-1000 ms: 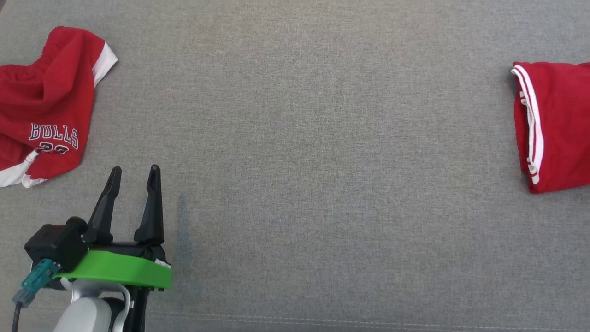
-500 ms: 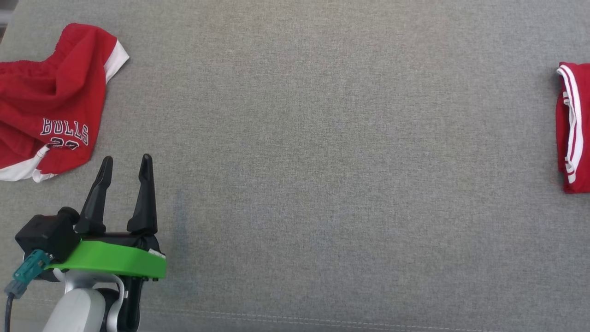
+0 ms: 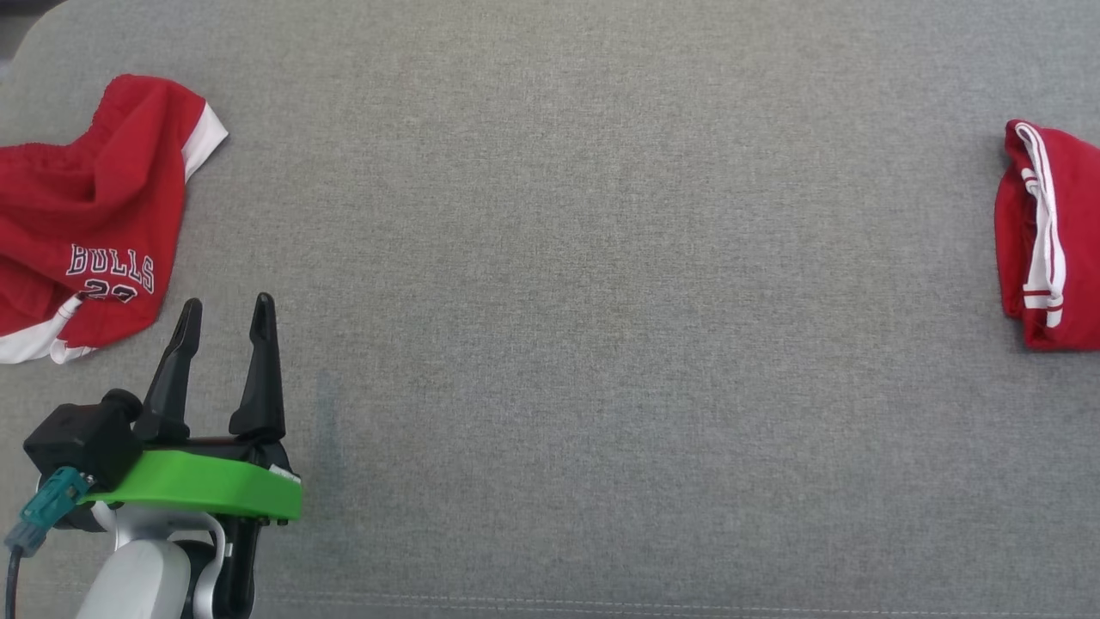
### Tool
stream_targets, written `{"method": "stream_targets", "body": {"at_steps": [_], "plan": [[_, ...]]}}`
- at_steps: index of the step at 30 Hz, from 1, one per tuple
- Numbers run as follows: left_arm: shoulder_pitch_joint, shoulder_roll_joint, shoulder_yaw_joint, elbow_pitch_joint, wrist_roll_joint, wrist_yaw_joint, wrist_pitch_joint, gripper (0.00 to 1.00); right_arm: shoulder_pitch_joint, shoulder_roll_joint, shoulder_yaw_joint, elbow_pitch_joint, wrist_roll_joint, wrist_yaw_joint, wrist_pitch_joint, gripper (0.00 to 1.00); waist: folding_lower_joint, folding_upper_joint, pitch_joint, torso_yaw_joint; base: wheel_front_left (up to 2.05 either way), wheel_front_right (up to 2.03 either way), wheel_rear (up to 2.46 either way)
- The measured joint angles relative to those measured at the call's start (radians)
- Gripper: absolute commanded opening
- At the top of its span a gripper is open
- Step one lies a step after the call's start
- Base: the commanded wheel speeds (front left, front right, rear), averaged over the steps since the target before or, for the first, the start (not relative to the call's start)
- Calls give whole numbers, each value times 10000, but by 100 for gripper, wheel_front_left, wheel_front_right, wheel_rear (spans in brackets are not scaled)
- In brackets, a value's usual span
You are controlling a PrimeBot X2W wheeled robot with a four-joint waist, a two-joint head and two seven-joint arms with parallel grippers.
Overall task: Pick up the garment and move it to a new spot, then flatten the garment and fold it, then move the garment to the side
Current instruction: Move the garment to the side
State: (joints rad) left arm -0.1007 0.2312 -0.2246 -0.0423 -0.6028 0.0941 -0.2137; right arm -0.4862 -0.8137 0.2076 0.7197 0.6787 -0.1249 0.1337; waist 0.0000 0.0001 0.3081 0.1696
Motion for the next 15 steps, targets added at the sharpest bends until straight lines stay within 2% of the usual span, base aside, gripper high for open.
{"method": "stream_targets", "body": {"at_steps": [6,15], "plan": [[24,2,94,244,0,0,-79,100,-181,840,-280,-840,-15,-2,-1622,100,0,0,-325,-278,0,0,0],[388,38,259,828,69,0,-174,100,234,2433,63,-2232,-4,-2,-3438,100,0,0,-1018,-780,0,0,0]]}}
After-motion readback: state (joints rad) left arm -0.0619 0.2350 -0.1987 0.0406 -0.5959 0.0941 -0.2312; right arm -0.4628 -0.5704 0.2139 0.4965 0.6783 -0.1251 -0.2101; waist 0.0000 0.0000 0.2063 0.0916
